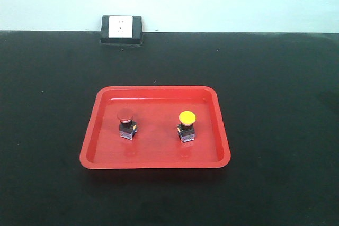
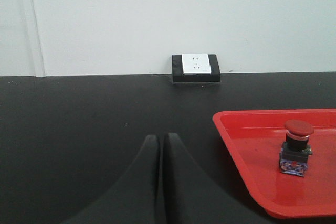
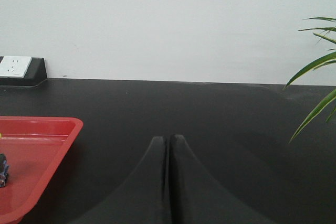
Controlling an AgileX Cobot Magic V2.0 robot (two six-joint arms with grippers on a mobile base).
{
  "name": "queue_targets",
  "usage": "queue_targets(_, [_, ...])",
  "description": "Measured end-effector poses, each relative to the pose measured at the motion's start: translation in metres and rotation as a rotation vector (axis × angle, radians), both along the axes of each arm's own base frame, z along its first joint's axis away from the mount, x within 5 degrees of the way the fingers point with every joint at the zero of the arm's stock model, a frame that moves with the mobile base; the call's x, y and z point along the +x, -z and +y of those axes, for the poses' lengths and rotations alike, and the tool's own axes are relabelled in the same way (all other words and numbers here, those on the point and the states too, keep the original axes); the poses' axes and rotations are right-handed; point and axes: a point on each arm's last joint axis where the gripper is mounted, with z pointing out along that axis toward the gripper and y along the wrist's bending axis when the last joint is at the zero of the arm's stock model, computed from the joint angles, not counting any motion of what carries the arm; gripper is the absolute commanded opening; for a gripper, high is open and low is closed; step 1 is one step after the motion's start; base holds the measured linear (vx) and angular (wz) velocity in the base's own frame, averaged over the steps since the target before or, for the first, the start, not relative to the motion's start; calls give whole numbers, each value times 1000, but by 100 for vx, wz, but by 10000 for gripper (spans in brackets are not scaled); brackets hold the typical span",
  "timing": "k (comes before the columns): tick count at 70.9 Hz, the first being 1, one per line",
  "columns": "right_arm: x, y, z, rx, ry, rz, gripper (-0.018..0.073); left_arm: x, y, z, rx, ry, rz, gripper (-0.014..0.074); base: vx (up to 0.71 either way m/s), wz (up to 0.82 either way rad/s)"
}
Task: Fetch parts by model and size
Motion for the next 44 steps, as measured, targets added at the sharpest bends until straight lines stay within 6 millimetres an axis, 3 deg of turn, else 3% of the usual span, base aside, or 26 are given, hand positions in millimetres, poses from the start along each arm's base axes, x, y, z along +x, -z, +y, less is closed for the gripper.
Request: queue_targets(44, [0, 0, 0, 1, 0, 0, -9, 0, 0, 0, 0, 0, 0, -6, 0, 0])
